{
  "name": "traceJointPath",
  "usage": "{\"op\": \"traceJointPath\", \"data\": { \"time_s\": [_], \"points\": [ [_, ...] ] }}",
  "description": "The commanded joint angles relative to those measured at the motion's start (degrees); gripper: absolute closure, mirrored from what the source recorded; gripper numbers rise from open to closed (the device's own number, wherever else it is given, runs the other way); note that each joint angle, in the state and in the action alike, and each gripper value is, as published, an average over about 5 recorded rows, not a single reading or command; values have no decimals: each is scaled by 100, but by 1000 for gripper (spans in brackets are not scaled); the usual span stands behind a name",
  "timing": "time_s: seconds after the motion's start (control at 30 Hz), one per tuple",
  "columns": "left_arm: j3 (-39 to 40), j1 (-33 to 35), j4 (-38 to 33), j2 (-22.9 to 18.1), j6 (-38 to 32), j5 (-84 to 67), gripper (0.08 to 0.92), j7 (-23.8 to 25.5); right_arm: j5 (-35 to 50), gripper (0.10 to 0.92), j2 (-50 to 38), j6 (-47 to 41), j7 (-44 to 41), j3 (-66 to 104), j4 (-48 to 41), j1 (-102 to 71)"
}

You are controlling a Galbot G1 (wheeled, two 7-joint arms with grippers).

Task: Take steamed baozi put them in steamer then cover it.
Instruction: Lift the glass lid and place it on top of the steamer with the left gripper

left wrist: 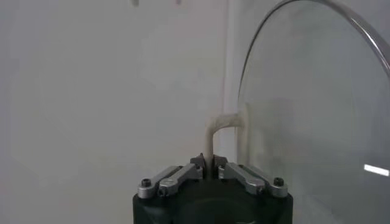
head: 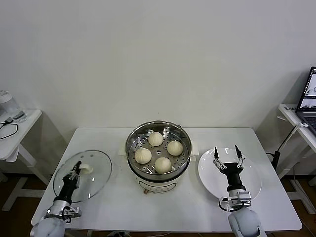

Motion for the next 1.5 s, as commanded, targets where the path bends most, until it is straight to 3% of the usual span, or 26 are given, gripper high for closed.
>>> {"op": "traceJointPath", "data": {
  "time_s": [0.03,0.27,0.5,0.9,1.23,1.5],
  "points": [
    [-540,442,-2614,301,848,-798,814,390,19,203,4,-155,13,3,-19,-23],
    [93,8,-3757,334,1578,-540,814,962,12,203,109,-223,8,23,-20,-52],
    [1795,-642,-4255,137,2556,-133,814,1443,-34,203,303,-219,27,128,-28,-64],
    [3776,-1650,-3227,-859,3781,695,814,2231,-110,203,586,-205,66,342,-80,19],
    [4107,-2108,-2313,-1296,4053,1329,814,2617,-126,203,636,-185,65,429,-200,71],
    [4128,-2184,-2149,-1362,3917,2103,814,3188,-127,203,656,-158,58,462,-283,110]
  ]
}}
